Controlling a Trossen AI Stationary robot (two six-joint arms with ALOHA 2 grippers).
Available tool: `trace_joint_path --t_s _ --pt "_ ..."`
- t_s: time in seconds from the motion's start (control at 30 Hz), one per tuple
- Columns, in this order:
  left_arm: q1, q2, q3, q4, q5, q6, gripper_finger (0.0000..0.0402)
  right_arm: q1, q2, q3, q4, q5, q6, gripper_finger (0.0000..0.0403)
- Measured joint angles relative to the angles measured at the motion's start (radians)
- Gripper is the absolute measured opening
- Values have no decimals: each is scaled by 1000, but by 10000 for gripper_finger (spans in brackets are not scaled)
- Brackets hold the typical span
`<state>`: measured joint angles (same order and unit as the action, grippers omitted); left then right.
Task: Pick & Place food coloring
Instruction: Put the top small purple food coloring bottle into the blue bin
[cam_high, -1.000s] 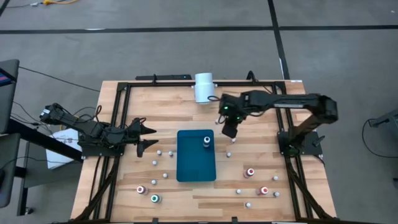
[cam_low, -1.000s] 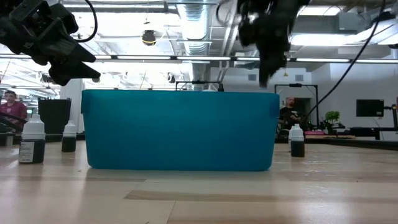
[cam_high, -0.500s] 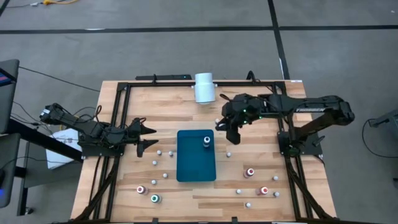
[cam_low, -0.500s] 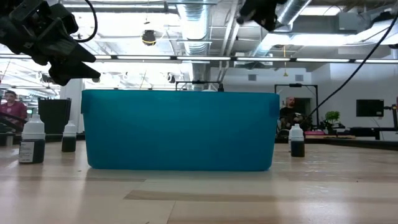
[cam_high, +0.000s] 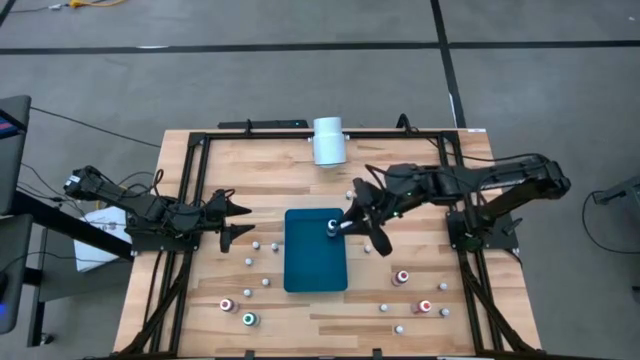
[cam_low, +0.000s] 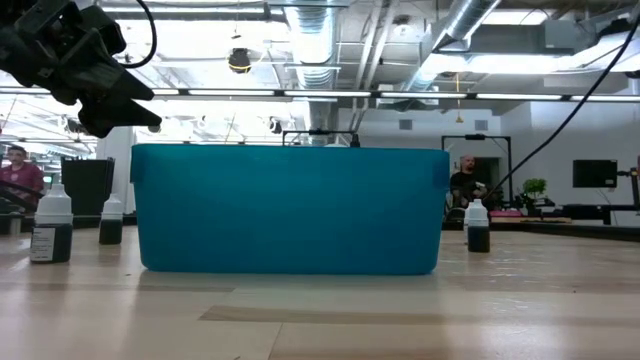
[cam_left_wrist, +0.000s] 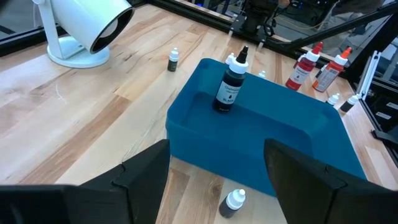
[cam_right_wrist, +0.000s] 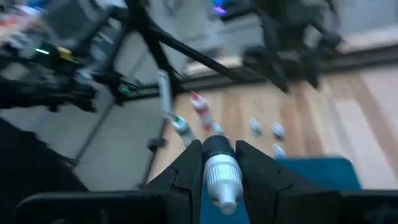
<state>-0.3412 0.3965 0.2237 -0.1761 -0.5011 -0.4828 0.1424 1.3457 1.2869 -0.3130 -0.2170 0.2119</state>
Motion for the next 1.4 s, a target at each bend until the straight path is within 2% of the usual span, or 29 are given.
trace_joint_path --t_s 0.3,0.57,0.83,1.2,1.3,1.4 --pt "0 0 0 0 13 0 252 47 0 0 132 -77 -3 77" --pt "0 0 0 0 25 0 252 53 0 0 135 -79 -2 77" --pt "0 0 0 0 25 0 252 52 0 0 135 -54 74 77" --pt "0 0 0 0 25 0 252 52 1 4 130 16 77 77" --pt "0 0 0 0 25 0 252 52 41 62 99 34 77 77" --pt "0 0 0 0 25 -1 252 52 118 175 -46 36 55 77"
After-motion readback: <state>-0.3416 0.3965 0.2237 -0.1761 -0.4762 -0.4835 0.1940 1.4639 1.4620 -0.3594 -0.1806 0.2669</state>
